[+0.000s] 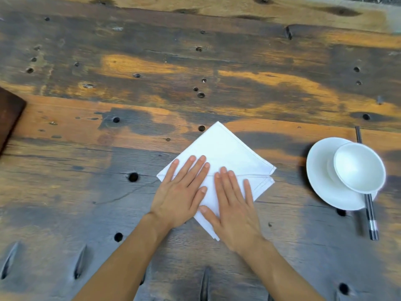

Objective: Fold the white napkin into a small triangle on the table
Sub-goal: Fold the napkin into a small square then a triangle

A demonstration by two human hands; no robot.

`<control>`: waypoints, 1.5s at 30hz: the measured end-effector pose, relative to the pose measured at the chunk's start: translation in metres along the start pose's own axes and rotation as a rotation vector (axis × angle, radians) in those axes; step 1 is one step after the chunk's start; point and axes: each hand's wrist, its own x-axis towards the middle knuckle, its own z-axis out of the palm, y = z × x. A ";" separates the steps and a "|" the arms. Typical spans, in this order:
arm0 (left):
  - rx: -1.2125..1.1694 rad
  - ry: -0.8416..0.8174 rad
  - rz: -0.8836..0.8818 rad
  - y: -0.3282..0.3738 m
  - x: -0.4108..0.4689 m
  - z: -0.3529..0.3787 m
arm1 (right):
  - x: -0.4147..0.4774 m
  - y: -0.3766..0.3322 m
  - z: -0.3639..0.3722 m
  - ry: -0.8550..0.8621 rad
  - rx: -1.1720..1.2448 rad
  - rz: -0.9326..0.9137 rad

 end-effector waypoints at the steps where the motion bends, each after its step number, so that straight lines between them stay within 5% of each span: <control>1: -0.010 0.011 0.000 0.000 0.000 0.001 | -0.005 0.010 -0.001 0.013 -0.007 0.045; 9: -0.037 0.039 -0.006 0.001 0.000 0.002 | -0.024 0.038 -0.008 0.051 -0.044 0.234; 15: -0.071 0.074 0.004 0.001 -0.001 0.002 | 0.006 0.001 -0.006 0.082 0.023 0.084; 27: -0.152 0.172 0.037 -0.001 -0.004 0.005 | -0.008 0.058 -0.014 0.036 0.015 0.142; 32: -0.267 0.289 0.307 -0.010 -0.031 0.005 | -0.018 0.076 -0.018 0.285 0.158 -0.253; 37: -0.211 0.209 0.458 -0.006 -0.051 0.004 | -0.020 0.087 -0.027 0.180 0.205 -0.651; 45: -0.217 0.226 0.441 0.014 -0.048 0.002 | -0.004 0.086 -0.038 0.174 0.155 -0.808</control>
